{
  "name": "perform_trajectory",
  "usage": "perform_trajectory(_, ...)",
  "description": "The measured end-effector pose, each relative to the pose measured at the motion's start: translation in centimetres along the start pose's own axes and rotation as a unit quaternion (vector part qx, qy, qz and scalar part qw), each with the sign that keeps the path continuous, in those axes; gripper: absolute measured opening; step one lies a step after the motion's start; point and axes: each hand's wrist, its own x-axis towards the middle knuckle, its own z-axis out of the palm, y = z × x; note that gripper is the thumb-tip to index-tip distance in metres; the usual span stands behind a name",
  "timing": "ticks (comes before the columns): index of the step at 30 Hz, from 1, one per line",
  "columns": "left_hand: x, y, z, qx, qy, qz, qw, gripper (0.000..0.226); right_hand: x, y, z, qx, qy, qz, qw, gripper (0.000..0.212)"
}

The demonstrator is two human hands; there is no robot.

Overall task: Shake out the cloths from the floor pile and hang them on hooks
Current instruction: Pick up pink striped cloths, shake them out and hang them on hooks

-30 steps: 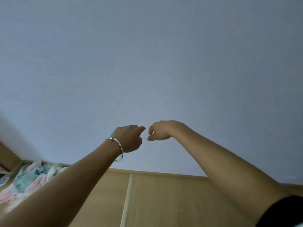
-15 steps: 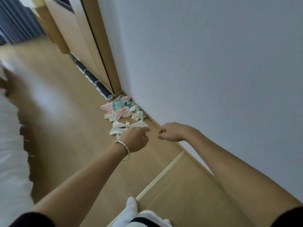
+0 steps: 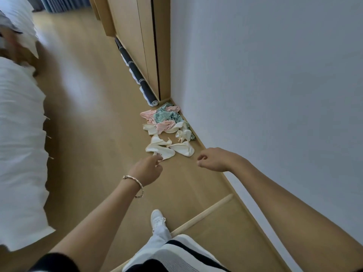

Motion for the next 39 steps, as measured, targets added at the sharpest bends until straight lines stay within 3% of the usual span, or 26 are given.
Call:
perform_trajectory(17, 16.3, -5.0, -4.9, -0.033, -0.096, -0.008, 0.995, 0.038, 18.0, -5.3, -5.7, 0.002, -0.081, 0.03, 0.996, 0.038)
perform_trajectory(25, 23.1, -4.6, -6.8, -0.028, -0.1, -0.038, 0.994, 0.039, 26.5, -3.5, -9.9, 0.01, -0.108, -0.007, 0.994, 0.036)
perform_trajectory(31, 32.5, -3.3, -9.0, -0.02, -0.06, -0.08, 0.995, 0.04, 38.1, -1.9, -15.5, -0.008, -0.127, -0.059, 0.99, 0.034)
perform_trajectory(39, 44.5, -1.4, -9.1, -0.032, -0.082, -0.125, 0.988, 0.045, 50.4, 2.0, -21.5, -0.026, -0.181, -0.083, 0.98, 0.036)
